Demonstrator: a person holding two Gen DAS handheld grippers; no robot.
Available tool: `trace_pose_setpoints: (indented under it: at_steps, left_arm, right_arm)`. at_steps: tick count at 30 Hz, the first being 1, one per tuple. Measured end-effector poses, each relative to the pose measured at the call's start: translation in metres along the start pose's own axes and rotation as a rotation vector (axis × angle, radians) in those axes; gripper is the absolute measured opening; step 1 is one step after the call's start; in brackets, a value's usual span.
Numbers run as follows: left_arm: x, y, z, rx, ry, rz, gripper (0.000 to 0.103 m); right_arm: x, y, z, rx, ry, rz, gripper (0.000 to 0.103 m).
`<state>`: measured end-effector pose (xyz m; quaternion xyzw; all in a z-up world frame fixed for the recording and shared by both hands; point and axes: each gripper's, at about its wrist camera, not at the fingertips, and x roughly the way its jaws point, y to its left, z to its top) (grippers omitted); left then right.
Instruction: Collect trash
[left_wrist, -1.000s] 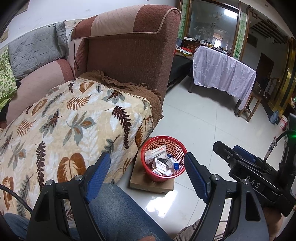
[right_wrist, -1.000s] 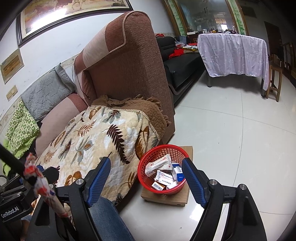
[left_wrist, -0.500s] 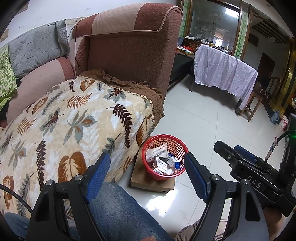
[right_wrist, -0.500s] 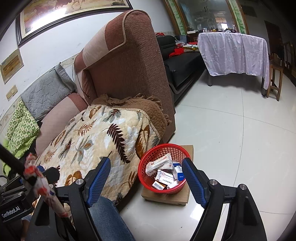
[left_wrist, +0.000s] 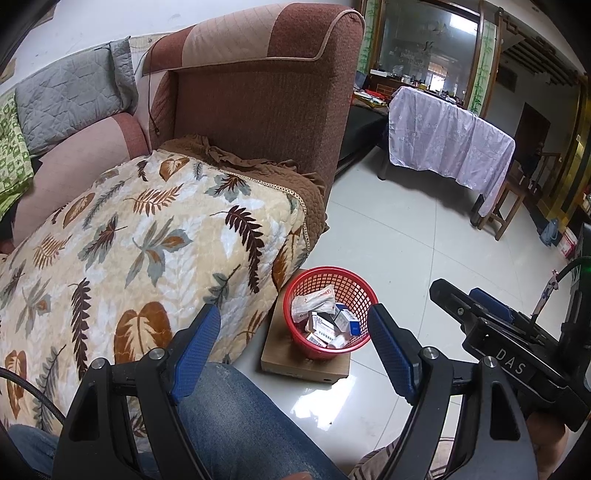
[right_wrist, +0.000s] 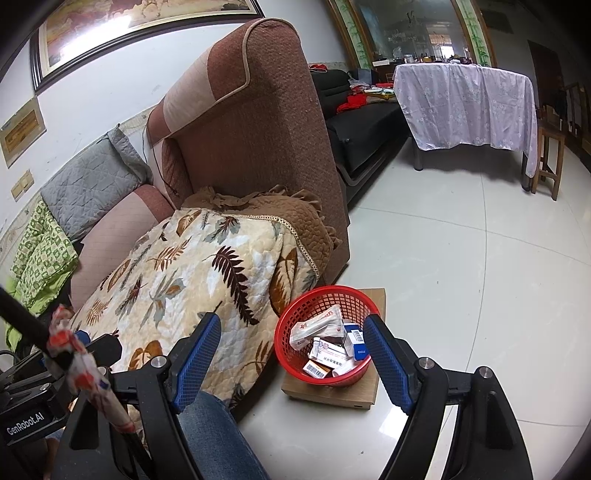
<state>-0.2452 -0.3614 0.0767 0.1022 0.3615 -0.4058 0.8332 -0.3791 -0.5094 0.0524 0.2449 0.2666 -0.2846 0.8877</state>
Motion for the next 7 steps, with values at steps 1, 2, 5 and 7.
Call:
trace_pose_setpoints:
  at_steps: [1, 2, 5, 7]
  left_arm:
    - [0.001, 0.002, -0.001, 0.001, -0.001, 0.0, 0.081]
    - [0.002, 0.001, -0.001, 0.003, -0.002, 0.0, 0.081]
    - [0.005, 0.005, -0.006, 0.016, -0.011, -0.018, 0.081]
    - [0.011, 0.01, -0.006, 0.011, 0.011, -0.033, 0.081]
  right_arm:
    - [0.001, 0.0, -0.001, 0.0, 0.0, 0.0, 0.083]
    - [0.002, 0.0, -0.002, 0.0, 0.002, -0.003, 0.083]
    - [0.007, -0.003, -0.001, 0.004, 0.008, -0.002, 0.083]
    - [0.015, -0.002, -0.001, 0.012, 0.02, 0.005, 0.083]
